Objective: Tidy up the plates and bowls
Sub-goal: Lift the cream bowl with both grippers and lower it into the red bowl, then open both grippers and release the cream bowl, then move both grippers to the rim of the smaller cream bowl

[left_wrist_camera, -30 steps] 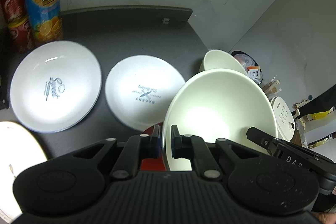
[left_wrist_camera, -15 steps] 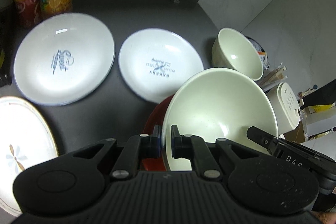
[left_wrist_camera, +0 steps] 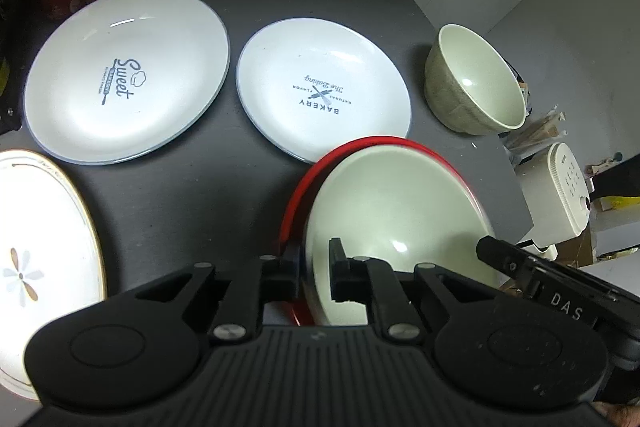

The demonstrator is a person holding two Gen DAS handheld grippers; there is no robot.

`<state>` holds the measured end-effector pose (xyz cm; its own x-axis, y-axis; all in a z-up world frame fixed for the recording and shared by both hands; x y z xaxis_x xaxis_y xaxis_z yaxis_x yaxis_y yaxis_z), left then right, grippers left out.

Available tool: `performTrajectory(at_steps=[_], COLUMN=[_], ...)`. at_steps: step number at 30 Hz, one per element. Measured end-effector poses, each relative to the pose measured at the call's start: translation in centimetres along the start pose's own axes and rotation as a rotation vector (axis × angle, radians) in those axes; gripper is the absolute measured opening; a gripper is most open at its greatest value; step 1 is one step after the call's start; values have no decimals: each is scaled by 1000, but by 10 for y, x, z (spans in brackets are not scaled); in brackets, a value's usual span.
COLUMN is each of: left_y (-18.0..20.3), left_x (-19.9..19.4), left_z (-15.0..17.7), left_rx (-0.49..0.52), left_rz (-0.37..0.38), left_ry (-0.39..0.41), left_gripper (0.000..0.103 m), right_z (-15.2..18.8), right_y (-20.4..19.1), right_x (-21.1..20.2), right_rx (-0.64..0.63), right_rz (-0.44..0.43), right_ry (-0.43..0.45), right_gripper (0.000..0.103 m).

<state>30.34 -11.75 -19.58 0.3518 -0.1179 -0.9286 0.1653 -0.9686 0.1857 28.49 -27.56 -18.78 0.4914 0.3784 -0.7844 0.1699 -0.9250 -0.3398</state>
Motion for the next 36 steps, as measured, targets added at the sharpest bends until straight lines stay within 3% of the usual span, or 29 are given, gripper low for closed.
performTrajectory(at_steps=[8, 11, 16, 18, 19, 21, 25, 36], left_y=[1, 2, 6, 7, 8, 8, 8, 4], left_x=[-3, -3, -11, -19, -24, -33, -44, -62], left_z=[-3, -4, -6, -9, -12, -16, -23, -30], left_rx=[-4, -8, -22, -15, -10, -6, 1, 59], left_rz=[-20, -25, 2, -9, -17, -9, -3, -57], left_ry=[4, -20, -21, 20, 49, 91, 146, 233], left_gripper=[12, 17, 37, 58, 62, 72, 81, 84], right_z=[-3, -6, -12, -14, -15, -16, -17, -16], right_y=[-6, -5, 0, 1, 2, 4, 7, 9], right_x=[-3, -6, -17, -21, -23, -29, -37, -48], right_rx=[-25, -28, -16, -11, -7, 8, 52, 91], right_rz=[-50, -36, 6, 19, 23, 29, 30, 73], right_ry=[2, 13, 58, 77, 88, 121, 165, 205], right_gripper=[22, 29, 63, 73, 80, 88, 97, 100])
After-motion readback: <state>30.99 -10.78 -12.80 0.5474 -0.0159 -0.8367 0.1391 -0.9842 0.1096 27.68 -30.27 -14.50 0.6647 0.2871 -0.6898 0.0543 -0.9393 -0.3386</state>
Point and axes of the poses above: each gripper's, at about its wrist camera, not at the fingertips, and x roughly the way its jaws point, y to its right, z to its underside, the point moved 7 cm from there along x, roughly the way its jaws point, and after that the axes turned 8 degrees about -z, right-handed, at the moved point
